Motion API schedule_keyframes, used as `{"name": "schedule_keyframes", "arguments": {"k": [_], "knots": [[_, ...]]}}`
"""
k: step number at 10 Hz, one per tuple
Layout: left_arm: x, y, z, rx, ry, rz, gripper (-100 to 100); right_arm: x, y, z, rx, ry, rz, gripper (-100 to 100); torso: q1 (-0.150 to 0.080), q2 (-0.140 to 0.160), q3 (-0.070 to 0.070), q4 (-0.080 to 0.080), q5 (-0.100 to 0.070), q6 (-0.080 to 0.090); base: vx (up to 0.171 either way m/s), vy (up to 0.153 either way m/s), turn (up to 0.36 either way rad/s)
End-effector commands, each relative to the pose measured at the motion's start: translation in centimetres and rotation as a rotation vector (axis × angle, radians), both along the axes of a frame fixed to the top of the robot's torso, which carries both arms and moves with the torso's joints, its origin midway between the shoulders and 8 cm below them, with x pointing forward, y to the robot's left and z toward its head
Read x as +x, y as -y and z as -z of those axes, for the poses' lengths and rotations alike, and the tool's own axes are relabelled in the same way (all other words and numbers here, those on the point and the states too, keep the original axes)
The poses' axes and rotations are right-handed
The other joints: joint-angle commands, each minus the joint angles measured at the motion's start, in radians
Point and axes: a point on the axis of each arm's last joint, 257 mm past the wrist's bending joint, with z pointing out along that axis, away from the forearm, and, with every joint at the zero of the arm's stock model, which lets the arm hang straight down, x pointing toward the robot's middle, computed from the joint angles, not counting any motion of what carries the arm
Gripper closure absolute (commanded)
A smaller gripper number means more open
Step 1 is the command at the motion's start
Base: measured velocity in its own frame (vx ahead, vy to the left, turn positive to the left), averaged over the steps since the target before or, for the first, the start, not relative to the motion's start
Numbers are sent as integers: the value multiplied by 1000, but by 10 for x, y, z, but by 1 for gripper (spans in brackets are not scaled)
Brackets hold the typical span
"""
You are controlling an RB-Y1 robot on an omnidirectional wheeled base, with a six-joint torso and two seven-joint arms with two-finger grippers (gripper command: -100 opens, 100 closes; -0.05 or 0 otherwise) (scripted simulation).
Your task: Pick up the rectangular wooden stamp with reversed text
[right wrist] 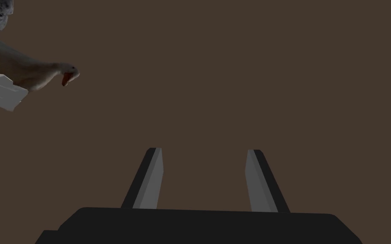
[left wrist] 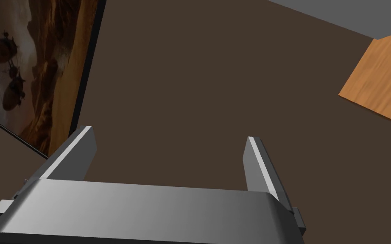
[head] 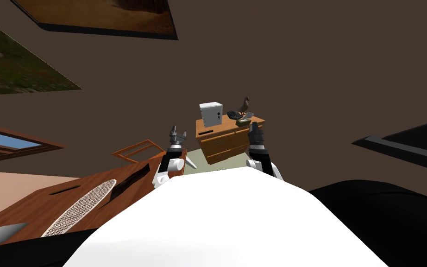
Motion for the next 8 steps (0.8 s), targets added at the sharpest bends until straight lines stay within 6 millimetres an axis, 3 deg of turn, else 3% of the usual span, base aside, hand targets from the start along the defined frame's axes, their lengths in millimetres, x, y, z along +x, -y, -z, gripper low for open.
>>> {"name": "schedule_keyframes", "arguments": {"k": [1, 8], "knots": [[17, 0, 7, 1, -41, 17, -100, 0, 0, 0, 0, 0, 0, 0, 0, 0, 0, 0, 0, 0, -7, 39, 151], [71, -1, 47, 13, -238, 41, -100, 0, 0, 0, 0, 0, 0, 0, -1, -1, -1, 0, 0, 0, 0, 24, 104]]}}
